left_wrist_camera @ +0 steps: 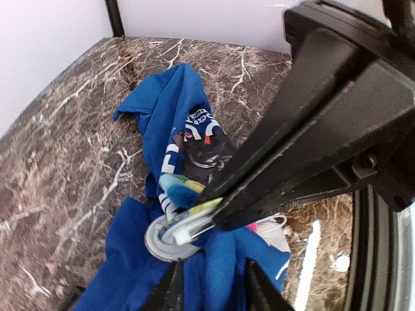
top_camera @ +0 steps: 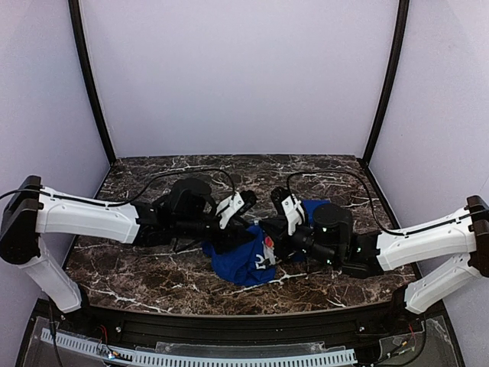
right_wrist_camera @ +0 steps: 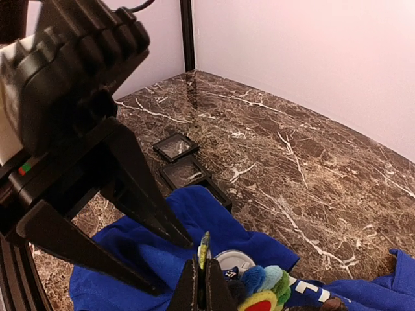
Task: Remove the brooch from the garment
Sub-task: Pass from the left arm to the right, then pass from the right arm to the left
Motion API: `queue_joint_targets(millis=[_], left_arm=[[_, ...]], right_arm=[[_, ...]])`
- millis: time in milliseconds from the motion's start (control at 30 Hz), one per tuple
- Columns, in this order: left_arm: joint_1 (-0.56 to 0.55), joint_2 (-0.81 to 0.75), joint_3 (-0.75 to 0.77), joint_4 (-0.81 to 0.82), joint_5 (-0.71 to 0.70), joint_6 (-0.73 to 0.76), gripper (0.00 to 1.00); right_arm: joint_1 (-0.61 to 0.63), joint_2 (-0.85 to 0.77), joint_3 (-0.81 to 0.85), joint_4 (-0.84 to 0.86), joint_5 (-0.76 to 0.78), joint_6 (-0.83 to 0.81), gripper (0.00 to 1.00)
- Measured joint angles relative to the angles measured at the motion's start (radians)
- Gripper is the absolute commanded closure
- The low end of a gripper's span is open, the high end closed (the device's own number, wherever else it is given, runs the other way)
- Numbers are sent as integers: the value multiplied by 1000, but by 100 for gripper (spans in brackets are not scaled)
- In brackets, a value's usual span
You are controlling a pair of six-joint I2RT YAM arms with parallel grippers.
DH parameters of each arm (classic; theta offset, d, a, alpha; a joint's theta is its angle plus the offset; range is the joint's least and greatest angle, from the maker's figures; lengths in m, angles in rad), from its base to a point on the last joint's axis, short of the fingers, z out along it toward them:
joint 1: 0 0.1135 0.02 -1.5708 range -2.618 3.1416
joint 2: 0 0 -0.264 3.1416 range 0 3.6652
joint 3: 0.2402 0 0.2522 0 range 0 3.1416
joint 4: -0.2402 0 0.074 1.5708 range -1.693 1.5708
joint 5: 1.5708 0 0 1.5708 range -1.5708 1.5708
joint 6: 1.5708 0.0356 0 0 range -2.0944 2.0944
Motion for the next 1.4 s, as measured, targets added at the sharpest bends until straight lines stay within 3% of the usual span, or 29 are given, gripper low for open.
queue_joint_targets(millis=[200,467,700,967,1233,1400], left_arm=[[-2,-72,-66,57,19,-29,35],[18,-123,-97,166,97,-77,34],[27,-122,-97,221,174,-113,46],[27,-116,-97,264,238,-122,50],[27,-100,-96,272,277,-132,68],[27,-98,-96,282,289,-134,69]], right_arm=[[0,-26,-103,212,-32,-8,100],[0,-57,-194,439,-126,-11,100],[0,-81,-230,547,-192,-7,100],[0,-96,-238,581,-226,5,100],[0,-102,-248,587,-245,20,100],[0,-102,-248,587,-248,26,100]])
